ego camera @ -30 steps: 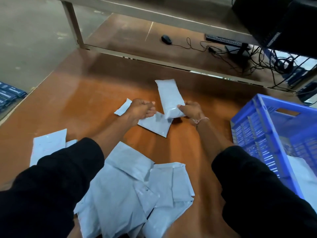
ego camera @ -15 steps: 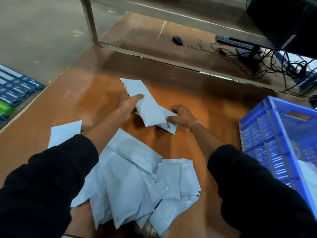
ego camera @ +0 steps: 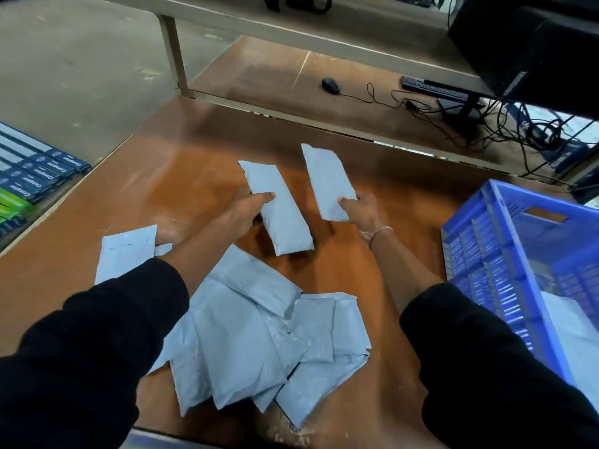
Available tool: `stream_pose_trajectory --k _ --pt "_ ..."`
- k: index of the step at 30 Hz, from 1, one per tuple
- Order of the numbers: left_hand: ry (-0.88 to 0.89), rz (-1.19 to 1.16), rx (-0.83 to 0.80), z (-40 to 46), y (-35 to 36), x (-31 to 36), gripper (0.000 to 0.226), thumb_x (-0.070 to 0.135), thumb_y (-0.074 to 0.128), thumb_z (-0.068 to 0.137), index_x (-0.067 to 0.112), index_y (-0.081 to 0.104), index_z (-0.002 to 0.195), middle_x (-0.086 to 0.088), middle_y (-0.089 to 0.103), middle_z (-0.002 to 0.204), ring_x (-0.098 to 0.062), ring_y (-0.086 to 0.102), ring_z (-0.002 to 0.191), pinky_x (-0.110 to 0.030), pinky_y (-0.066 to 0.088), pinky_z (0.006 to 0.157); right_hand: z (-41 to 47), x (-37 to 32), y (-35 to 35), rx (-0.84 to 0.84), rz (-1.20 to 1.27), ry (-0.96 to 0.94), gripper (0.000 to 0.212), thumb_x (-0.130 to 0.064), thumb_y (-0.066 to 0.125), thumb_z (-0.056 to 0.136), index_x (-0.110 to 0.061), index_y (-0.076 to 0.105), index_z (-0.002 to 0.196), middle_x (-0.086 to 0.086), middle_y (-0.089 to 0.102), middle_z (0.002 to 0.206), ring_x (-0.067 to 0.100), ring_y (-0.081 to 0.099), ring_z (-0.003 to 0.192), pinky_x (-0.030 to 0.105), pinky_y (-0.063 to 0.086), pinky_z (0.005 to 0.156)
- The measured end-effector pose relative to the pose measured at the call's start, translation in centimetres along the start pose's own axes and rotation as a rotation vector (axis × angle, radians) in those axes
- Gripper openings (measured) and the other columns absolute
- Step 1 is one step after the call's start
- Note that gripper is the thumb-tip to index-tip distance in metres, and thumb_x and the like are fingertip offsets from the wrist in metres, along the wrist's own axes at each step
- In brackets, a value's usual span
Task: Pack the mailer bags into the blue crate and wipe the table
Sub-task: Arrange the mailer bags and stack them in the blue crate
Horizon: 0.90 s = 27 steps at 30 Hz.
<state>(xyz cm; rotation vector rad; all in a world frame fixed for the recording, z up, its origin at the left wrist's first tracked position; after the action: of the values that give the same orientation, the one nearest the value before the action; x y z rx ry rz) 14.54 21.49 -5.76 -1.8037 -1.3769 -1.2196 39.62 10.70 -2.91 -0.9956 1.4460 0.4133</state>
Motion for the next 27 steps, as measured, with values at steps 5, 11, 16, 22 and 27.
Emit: stream_pose_trajectory --k 5,11,16,22,27 --pt "-0.005 -0.024 -0.027 -1.4 3.2 0.1 0.027 0.030 0.056 0.104 0.015 0.059 0.127 -0.002 0.071 0.111 -0.017 0.067 0.086 -0.025 0.054 0.057 -2.7 -2.0 0.2 -0.239 0.086 -0.089 0.033 -0.018 0.073 0.092 0.002 0.067 0.118 0.012 0.074 0.110 0.019 0.072 0.089 0.034 0.059 0.073" --pt "-0.034 -0.127 -0.133 -3.5 6.8 0.9 0.067 0.082 0.039 0.089 0.030 0.055 0.129 0.005 0.070 0.111 -0.021 0.068 0.104 -0.041 0.057 0.083 -5.3 -2.6 -1.0 -0.196 -0.201 -0.214 0.036 -0.031 0.080 0.085 -0.014 0.071 0.116 -0.004 0.072 0.108 0.011 0.071 0.096 0.034 0.063 0.081" --pt "0.131 -0.060 -0.206 -3.9 9.0 2.0 0.059 0.047 0.078 0.087 0.024 0.055 0.136 0.002 0.072 0.124 -0.023 0.070 0.115 -0.046 0.062 0.088 -7.7 -3.9 -3.8 -0.225 -0.246 -0.200 0.043 -0.033 0.081 0.084 -0.017 0.065 0.120 -0.009 0.067 0.106 0.010 0.068 0.097 0.025 0.061 0.080" --pt "0.217 -0.099 -0.275 -6.4 13.2 3.5 0.039 0.029 0.073 0.095 0.026 0.055 0.130 -0.001 0.068 0.124 -0.021 0.068 0.114 -0.036 0.063 0.081 -7.7 -4.9 -9.4 -0.150 -0.312 -0.175 0.062 -0.059 0.087 0.064 -0.020 0.068 0.108 0.000 0.072 0.106 0.015 0.070 0.093 0.028 0.058 0.073" --pt "0.213 -0.183 -0.413 -8.5 17.1 3.9 0.032 0.029 0.071 0.096 0.025 0.060 0.126 -0.006 0.070 0.128 -0.026 0.070 0.116 -0.044 0.062 0.086 -8.0 -5.0 -14.2 -0.260 -0.285 0.029 0.083 -0.064 0.094 0.043 -0.011 0.076 0.103 0.009 0.078 0.101 0.030 0.074 0.099 0.049 0.060 0.091"
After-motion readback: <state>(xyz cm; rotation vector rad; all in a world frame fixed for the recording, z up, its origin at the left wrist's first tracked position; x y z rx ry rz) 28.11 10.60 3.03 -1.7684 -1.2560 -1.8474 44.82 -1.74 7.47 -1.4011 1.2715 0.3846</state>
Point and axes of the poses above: each hand's wrist, its own z-axis towards the middle knuckle, its own y-axis out of the palm, x = y × z, the point moved 7 cm from there along z, towards the middle knuckle
